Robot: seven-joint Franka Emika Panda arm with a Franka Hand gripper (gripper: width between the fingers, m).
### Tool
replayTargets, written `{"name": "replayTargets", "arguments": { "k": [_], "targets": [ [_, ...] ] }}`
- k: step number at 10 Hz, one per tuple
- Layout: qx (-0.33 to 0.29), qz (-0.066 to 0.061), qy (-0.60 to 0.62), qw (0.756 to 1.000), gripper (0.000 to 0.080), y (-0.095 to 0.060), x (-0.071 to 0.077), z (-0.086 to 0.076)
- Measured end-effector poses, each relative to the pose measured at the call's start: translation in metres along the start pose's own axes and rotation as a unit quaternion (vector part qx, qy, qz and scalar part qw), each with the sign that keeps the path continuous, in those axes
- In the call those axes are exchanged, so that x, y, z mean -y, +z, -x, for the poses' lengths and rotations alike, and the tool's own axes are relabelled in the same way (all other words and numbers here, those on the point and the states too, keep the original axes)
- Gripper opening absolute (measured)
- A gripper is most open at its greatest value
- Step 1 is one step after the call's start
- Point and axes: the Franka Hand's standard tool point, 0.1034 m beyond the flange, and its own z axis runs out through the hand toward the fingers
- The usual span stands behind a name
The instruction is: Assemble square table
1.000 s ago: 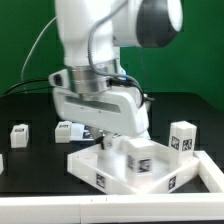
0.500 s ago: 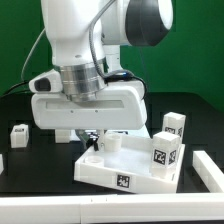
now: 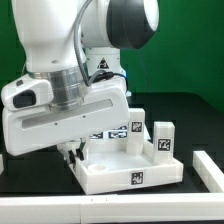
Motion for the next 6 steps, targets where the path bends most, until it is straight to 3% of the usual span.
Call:
{"name": "replayTargets", "arguments": {
  "k": [2,4,5,6],
  "targets": [
    [0.008,0.006,-0.065,0.998,0.0054,-0.001,-0.004,0.001],
    [0.021,0.012,-0.2,0.979,0.0054,-0.01,-0.002,-0.037],
    [0.025,0.025,-0.252,0.967,0.0054,-0.013,0.0,-0.052],
    [0.027,0.025,-0.281,0.959,0.0054,-0.01,-0.004,-0.046]
  ]
}}
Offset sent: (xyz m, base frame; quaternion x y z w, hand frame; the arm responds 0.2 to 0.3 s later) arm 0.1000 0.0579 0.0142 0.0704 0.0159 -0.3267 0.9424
